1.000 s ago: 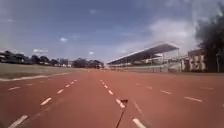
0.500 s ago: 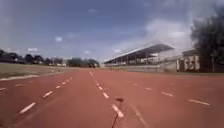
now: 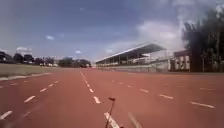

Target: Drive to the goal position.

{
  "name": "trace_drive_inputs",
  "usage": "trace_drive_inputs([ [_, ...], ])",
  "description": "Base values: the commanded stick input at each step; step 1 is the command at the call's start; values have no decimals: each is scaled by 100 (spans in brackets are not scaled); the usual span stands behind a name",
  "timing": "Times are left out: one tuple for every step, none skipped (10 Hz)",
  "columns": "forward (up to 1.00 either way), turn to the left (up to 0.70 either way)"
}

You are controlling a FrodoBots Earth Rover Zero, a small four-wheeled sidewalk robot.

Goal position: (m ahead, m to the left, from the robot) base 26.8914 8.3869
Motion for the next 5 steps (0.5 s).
trace_drive_inputs([
  [70,0],
  [70,0],
  [70,0],
  [70,0],
  [70,0],
])
